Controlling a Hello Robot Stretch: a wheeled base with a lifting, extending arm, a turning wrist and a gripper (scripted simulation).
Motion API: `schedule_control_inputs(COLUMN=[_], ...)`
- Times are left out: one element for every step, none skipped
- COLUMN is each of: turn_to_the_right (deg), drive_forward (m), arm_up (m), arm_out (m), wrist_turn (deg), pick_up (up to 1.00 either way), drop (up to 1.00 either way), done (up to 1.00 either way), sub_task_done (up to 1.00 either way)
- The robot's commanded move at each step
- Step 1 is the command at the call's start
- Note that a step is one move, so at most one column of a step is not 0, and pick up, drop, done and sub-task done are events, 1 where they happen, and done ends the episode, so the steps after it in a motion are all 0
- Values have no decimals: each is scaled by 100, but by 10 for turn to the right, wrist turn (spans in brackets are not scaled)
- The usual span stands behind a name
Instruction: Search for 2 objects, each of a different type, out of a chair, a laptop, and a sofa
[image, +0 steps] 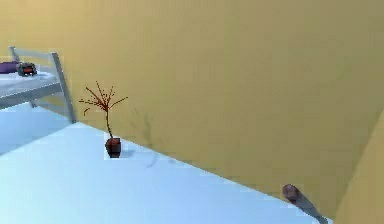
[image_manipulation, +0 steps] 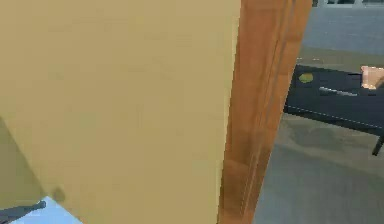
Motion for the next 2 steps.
schedule_control_inputs(turn_to_the_right=[-450,-30], drive_forward=[0,0], arm_up=[0,0], arm_out=[0,0], wrist_turn=[0,0], pick_up=[0,0], drop=[0,0], done=[0,0], sub_task_done=[0,0])
